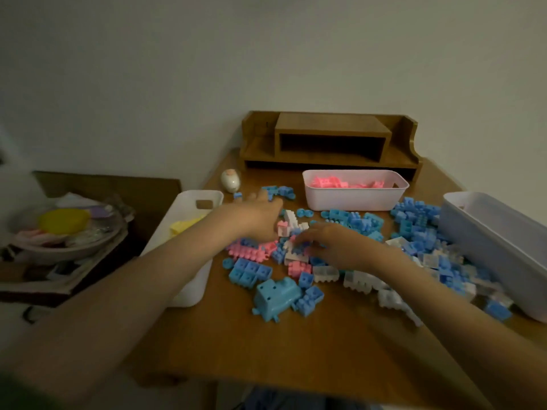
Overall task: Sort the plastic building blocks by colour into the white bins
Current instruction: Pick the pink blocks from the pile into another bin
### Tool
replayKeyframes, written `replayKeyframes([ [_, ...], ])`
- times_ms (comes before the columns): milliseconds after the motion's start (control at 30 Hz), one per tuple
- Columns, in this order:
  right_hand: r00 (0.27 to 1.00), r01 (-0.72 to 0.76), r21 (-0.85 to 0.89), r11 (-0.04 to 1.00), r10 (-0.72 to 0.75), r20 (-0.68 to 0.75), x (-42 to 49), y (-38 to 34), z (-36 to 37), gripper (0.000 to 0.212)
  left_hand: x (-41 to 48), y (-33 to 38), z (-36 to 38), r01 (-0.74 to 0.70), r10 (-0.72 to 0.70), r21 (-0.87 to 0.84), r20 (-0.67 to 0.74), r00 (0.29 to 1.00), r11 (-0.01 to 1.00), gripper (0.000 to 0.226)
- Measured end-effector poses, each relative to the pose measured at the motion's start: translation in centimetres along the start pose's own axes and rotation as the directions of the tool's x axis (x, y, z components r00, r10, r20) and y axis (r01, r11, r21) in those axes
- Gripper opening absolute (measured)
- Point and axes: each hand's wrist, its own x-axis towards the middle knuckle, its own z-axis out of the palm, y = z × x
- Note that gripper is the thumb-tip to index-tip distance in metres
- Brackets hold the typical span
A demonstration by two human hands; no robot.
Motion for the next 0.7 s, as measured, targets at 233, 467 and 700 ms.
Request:
replayKeyframes([
  [233, 0.987, -0.159, -0.009, 0.987, 0.158, -0.032, 0.4, -0.5, 0.6, 0.021, -2.3, -3.2, 2.4, 0.000, 0.003, -0.080, 0.036, 0.999, 0.997, 0.031],
  [467, 0.982, -0.190, -0.036, 0.981, 0.190, 0.016, -0.6, -0.7, 1.1, 0.034, -3.2, -3.7, 3.8, -0.127, 0.123, -0.118, -0.044, 0.991, 0.985, 0.025],
  [700, 0.979, -0.202, 0.014, 0.979, 0.202, -0.018, -1.1, -0.9, 1.2, 0.015, -3.6, -3.6, 4.0, -0.147, 0.138, -0.141, -0.073, 0.988, 0.979, 0.021],
])
